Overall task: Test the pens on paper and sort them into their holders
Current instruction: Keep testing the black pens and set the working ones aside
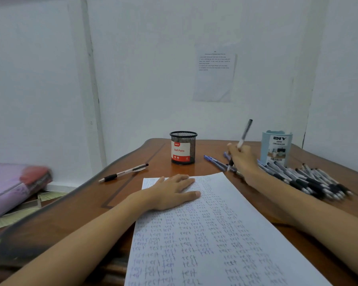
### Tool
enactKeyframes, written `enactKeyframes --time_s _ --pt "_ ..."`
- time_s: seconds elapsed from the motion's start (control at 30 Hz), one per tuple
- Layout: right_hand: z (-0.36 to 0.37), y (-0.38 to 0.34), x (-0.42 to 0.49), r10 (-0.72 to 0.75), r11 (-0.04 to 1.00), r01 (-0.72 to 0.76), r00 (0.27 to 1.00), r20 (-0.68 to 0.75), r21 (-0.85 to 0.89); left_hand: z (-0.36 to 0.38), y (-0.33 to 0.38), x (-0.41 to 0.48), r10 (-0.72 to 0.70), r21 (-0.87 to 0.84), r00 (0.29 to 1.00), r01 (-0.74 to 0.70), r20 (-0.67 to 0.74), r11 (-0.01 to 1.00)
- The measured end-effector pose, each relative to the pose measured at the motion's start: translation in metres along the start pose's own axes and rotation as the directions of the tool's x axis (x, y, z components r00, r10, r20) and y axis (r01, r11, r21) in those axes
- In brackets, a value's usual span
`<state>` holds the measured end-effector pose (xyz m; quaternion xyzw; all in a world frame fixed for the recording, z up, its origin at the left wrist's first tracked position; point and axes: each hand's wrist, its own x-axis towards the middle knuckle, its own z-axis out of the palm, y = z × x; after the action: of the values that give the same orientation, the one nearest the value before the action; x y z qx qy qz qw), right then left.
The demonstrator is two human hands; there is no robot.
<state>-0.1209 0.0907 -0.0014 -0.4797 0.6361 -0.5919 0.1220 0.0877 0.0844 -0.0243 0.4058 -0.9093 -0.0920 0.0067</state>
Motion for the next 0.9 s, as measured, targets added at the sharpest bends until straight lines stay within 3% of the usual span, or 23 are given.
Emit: enactKeyframes --time_s 0.07,0.27,0.33,0.5,0.7,0.77,0.8,0.83,0.9 --pt "-0.008 0.0 0.003 0.005 1.0 -0.006 0.999 0.031 0.021 0.0 -0.001 0.0 0.004 -0.002 1.0 -0.004 -0.001 1.0" --pt "-0.016 -0.004 -0.006 0.242 0.931 -0.283 0.952 0.189 0.232 0.0 -0.001 -0.001 0.009 0.001 1.0 -0.009 -0.005 1.0" --pt "-0.017 -0.005 -0.007 0.246 0.906 -0.318 0.933 0.263 0.28 0.0 -0.002 -0.001 0.009 0.002 1.0 -0.009 -0.012 1.0" --pt "-0.016 -0.009 -0.012 0.209 0.911 -0.335 0.876 0.435 0.239 0.001 -0.004 0.0 0.013 0.004 1.0 -0.013 -0.011 1.0" --pt "-0.014 -0.019 -0.016 0.232 0.946 -0.308 0.861 0.453 0.102 0.001 -0.004 0.0 0.015 0.008 1.0 -0.015 -0.018 1.0" --pt "-0.02 -0.024 -0.011 0.223 0.971 -0.241 0.906 0.359 0.004 0.001 -0.003 0.0 0.016 0.013 1.0 -0.016 -0.018 1.0" --pt "-0.024 -0.023 -0.007 0.184 0.979 -0.146 0.935 0.304 -0.142 0.001 -0.003 0.0 0.015 0.014 1.0 -0.015 -0.018 1.0" --pt "-0.03 -0.022 -0.003 0.124 0.937 -0.025 0.957 0.263 -0.349 0.001 -0.004 0.0 0.015 0.012 1.0 -0.014 -0.017 1.0" --pt "-0.042 -0.018 -0.001 0.034 0.73 0.116 0.978 0.205 -0.674 0.001 -0.004 0.0 0.014 0.01 1.0 -0.014 -0.015 1.0"
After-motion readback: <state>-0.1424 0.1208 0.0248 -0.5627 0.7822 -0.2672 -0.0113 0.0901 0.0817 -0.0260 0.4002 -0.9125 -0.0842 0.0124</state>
